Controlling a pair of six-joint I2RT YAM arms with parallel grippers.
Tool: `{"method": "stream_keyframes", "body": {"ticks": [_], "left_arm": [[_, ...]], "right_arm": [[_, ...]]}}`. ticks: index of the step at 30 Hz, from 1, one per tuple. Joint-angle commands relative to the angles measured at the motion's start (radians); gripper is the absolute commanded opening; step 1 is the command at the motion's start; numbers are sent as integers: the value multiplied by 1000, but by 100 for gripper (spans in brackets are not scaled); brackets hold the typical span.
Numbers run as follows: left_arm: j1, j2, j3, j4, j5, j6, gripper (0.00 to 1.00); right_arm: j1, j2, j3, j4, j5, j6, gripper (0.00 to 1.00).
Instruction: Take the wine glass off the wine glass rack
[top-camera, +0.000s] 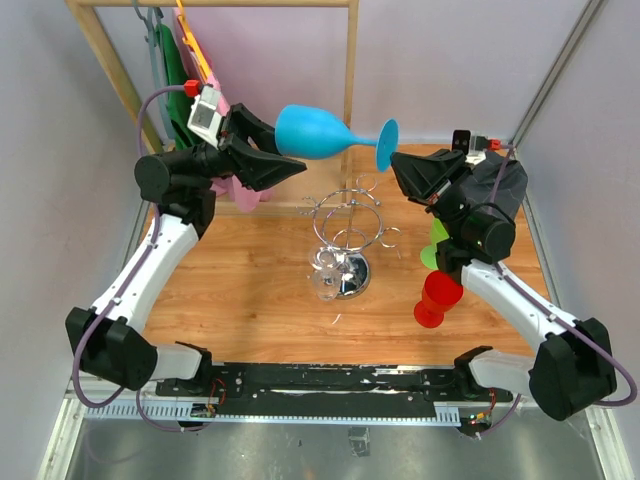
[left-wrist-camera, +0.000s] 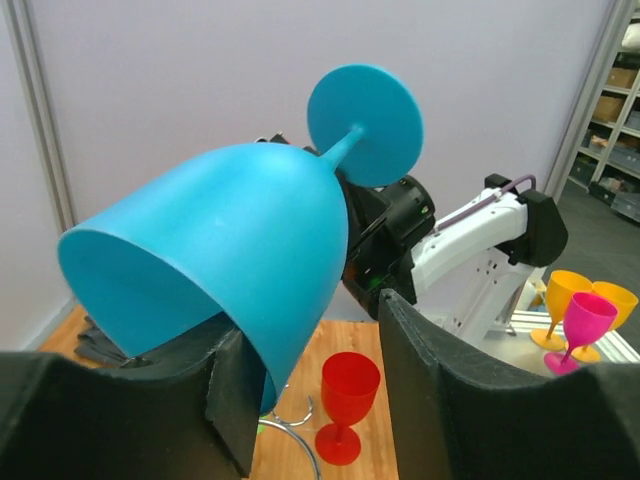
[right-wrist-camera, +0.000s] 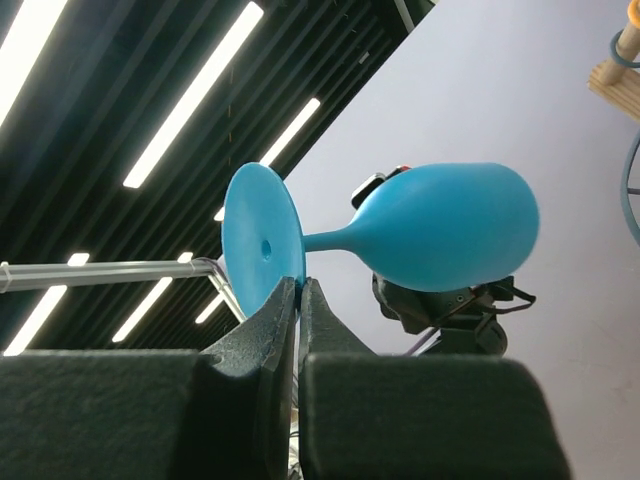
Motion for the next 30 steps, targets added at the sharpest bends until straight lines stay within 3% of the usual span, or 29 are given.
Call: {"method": "stream_keyframes", "body": {"ticks": [1,6,10,11,14,19,21,24,27,30], "left_arm": [[-3,-49,39,0,-18,-14,47],[-2,-70,39,-3,-30,-25,31],[-2,-85,32,-9,-34,-26,3],[-3,-89,29,-12,-35,-25,1],[-3,-100,20,-18,-35,-17,0],[5,-112,39,-100,-46,83,0],[11,-116,65,-205,-62,193,0],[16,-117,144,-507,-108,466,0],[16,-109,249,-821,-191,724,0],[16,-100,333,-1094,-267,885,0]], "right_arm": [[17,20,-21,86,32,6,1],[16,38,-22,92,29,7,1],[17,50,-22,95,15,9,1],[16,54,-19,95,9,11,1],[16,68,-4,93,-27,6,1],[10,68,-1,68,-111,-2,24],[4,43,-8,35,-151,-10,37],[-4,-24,-9,-63,-224,-55,52],[-12,-122,16,-276,-310,-147,62],[-18,-235,91,-598,-369,-338,71]]}}
